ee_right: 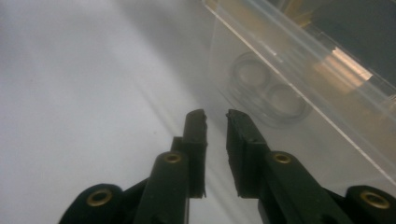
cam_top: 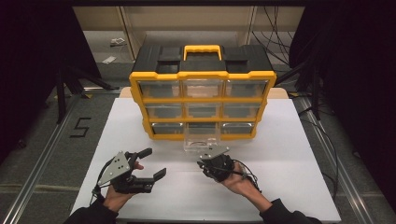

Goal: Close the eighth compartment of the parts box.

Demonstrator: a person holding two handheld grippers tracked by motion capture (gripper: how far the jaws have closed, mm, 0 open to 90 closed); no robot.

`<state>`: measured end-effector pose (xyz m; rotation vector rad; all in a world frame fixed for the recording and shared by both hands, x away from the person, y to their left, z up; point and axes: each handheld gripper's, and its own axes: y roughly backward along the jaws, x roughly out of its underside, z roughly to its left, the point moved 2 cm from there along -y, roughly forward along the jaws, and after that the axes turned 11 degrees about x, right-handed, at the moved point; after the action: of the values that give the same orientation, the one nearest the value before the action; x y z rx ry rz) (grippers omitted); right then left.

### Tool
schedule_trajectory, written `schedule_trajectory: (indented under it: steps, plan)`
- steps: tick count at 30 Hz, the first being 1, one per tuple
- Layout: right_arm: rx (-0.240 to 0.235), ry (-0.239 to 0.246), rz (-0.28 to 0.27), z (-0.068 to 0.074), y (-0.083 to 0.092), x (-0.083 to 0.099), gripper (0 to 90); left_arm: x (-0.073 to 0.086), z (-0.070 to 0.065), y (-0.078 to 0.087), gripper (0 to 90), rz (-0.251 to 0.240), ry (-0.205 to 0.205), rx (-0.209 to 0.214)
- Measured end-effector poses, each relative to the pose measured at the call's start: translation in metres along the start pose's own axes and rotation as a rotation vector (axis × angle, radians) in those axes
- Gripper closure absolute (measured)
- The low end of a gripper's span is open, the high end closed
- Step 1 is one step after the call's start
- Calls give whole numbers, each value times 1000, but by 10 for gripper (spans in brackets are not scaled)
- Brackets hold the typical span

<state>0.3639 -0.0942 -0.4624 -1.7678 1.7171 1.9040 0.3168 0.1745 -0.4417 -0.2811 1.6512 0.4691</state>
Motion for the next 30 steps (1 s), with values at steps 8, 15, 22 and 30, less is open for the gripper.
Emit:
schedule_trajectory:
  steps: [8, 15, 22, 30]
  plan:
    - [52, -10, -1, -8, -5, 0, 883, 1, 0, -1, 155, 6, 2, 2]
    - [75, 1, -10, -10, -8, -2, 900, 1, 1, -1, 156, 6, 5, 0]
    - [98, 7, -15, -12, -11, -2, 900, 1, 1, -2, 156, 8, 5, -1]
    - [99, 18, -24, -11, -13, -4, 900, 2, 1, -2, 156, 9, 4, -4]
